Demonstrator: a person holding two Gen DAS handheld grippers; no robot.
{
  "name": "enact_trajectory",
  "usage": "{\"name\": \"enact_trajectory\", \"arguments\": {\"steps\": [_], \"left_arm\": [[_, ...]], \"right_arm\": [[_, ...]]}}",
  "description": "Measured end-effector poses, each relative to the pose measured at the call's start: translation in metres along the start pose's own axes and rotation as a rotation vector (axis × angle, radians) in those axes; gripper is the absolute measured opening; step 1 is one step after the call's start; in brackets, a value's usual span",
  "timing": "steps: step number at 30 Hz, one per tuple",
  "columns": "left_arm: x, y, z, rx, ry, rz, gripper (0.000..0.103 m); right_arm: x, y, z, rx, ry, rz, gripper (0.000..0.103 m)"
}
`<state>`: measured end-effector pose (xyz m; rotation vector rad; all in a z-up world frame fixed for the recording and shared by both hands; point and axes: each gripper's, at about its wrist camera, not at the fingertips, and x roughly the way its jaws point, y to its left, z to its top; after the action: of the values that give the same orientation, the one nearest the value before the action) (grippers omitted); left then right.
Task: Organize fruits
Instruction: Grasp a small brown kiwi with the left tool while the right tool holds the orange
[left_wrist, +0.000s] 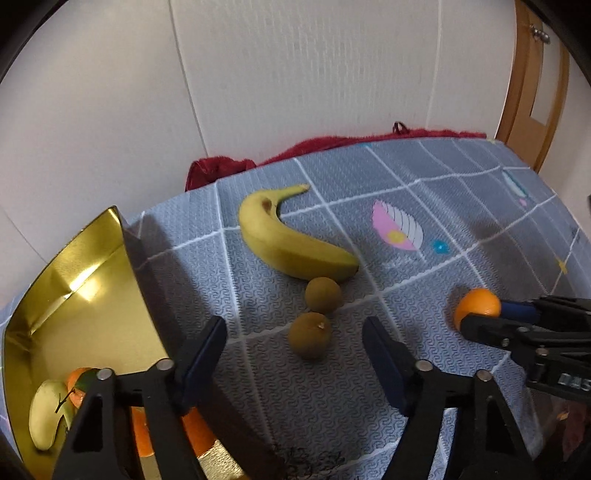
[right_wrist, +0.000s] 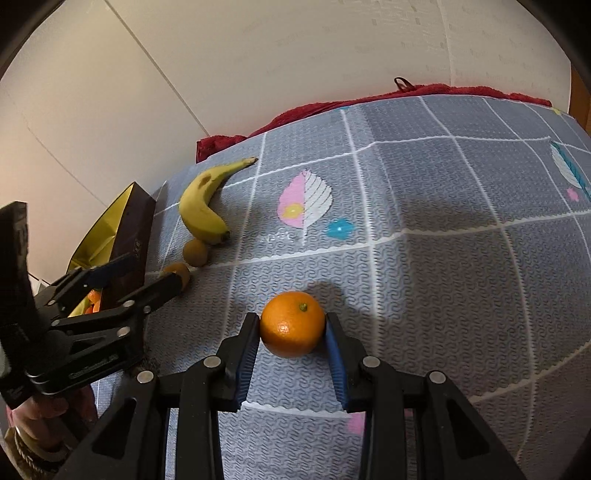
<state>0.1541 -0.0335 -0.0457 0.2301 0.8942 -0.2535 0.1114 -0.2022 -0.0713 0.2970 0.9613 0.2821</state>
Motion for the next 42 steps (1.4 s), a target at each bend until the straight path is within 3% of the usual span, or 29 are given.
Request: {"name": "enact_trajectory", "arguments": {"steps": [8, 14, 19, 20, 33, 42], "left_arm": [[0.018, -0.015, -0.001, 0.089, 0.043, 0.044, 0.052], [0.015, -0.008, -0.002, 0.082, 0.026, 0.067, 0.036], [0.009, -0.007, -0.005, 0.093, 0.005, 0.077, 0.03], [0.008, -0.008, -0.005, 0.094, -0.004, 0.077, 0.024], [-0.005, -0.021, -0.012, 0.077, -0.021, -0.073, 0.025], [-0.001, -0.029, -0.014, 0.116, -0.024, -0.023, 0.032]], "right_arm": [[0.0, 0.0, 0.0, 0.002, 0.0, -0.001, 0.036], [0.0, 0.0, 0.0, 0.003, 0.0, -0.003, 0.036], [-0.001, 0.001, -0.001, 0.006, 0.0, -0.001, 0.036], [-0.001, 0.0, 0.0, 0.008, 0.0, 0.002, 0.036], [-0.008, -0.011, 0.003, 0.049, -0.007, 0.006, 0.036], [-0.004, -0.012, 0.003, 0.042, -0.005, 0.002, 0.036]]}}
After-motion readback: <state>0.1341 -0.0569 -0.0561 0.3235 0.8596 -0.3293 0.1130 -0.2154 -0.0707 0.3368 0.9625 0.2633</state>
